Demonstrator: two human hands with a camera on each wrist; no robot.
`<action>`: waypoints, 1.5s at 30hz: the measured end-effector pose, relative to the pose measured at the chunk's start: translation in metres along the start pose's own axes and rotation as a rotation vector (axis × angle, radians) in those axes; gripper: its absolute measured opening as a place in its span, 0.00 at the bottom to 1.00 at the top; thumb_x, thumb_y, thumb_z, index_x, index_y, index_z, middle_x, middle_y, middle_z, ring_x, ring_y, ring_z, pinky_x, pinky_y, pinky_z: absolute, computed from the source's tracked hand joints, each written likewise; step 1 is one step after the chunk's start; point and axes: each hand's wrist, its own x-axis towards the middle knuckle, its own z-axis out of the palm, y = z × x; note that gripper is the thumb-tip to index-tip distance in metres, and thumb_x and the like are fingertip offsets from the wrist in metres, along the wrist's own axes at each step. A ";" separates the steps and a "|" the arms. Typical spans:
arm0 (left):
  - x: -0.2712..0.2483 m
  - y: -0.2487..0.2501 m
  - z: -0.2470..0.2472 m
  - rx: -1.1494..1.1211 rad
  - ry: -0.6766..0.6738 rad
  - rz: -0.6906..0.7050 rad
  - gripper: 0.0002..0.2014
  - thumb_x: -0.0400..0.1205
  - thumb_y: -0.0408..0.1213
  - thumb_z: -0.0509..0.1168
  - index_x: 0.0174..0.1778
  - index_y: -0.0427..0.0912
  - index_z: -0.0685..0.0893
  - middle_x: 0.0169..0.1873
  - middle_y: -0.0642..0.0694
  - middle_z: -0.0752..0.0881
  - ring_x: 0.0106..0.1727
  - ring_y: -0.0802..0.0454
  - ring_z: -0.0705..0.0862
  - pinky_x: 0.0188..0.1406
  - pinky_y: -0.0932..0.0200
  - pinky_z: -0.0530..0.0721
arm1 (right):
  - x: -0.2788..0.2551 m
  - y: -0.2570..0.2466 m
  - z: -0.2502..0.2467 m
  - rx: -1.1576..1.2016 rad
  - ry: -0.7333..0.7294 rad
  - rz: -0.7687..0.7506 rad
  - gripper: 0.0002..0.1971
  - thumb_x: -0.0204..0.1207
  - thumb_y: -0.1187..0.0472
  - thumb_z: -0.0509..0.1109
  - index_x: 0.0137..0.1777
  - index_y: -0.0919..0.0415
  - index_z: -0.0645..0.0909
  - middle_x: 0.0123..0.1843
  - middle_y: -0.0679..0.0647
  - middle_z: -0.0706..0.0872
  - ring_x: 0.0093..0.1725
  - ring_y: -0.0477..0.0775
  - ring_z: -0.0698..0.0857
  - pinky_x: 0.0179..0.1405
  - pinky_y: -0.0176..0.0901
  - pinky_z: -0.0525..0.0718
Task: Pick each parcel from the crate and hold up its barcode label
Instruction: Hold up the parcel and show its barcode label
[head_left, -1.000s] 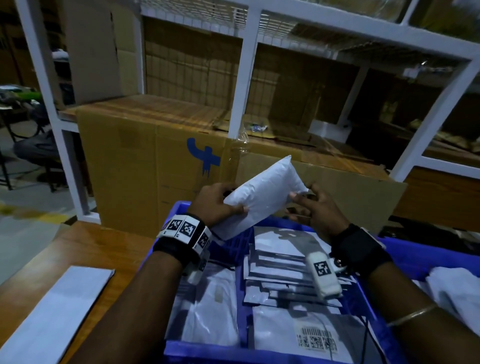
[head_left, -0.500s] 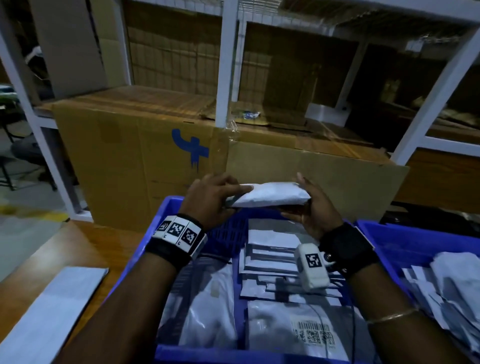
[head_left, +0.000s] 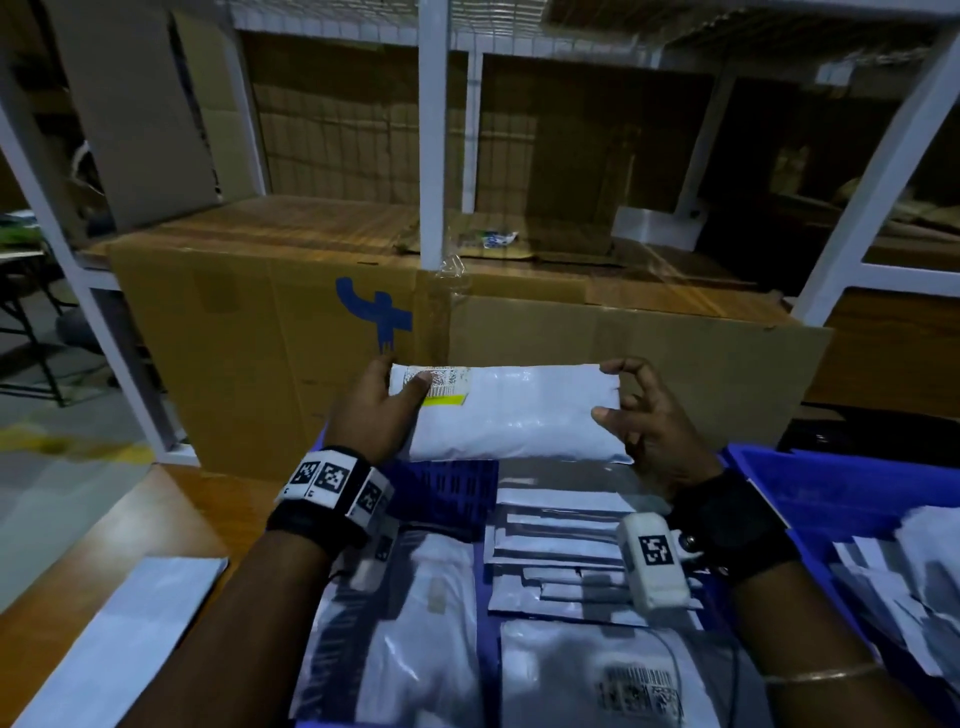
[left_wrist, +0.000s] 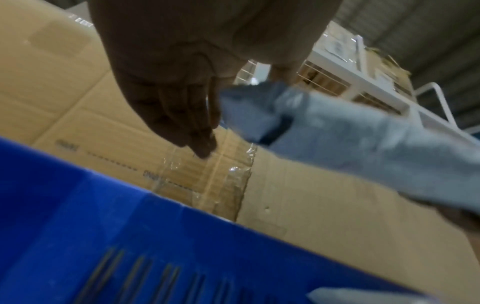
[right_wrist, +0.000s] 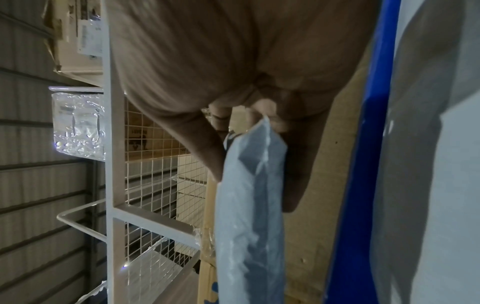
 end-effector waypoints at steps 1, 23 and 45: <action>0.000 0.001 0.001 -0.067 -0.001 -0.042 0.27 0.82 0.52 0.66 0.73 0.41 0.74 0.60 0.42 0.85 0.59 0.43 0.85 0.58 0.45 0.83 | 0.000 0.001 -0.002 -0.025 -0.001 -0.006 0.22 0.76 0.81 0.65 0.63 0.58 0.73 0.33 0.63 0.78 0.32 0.58 0.76 0.32 0.43 0.77; -0.007 0.021 -0.003 -0.354 -0.002 0.146 0.10 0.80 0.30 0.70 0.55 0.44 0.86 0.48 0.45 0.90 0.50 0.48 0.89 0.48 0.50 0.86 | 0.000 -0.006 0.008 -0.487 -0.169 -0.062 0.10 0.68 0.69 0.81 0.48 0.66 0.86 0.40 0.59 0.90 0.41 0.51 0.88 0.47 0.46 0.86; -0.013 0.028 0.011 -0.478 -0.144 0.150 0.17 0.78 0.37 0.72 0.60 0.35 0.83 0.42 0.43 0.89 0.44 0.50 0.88 0.44 0.48 0.87 | -0.004 0.017 0.047 -0.300 -0.072 -0.028 0.13 0.74 0.63 0.78 0.56 0.66 0.83 0.49 0.67 0.90 0.42 0.56 0.87 0.34 0.51 0.84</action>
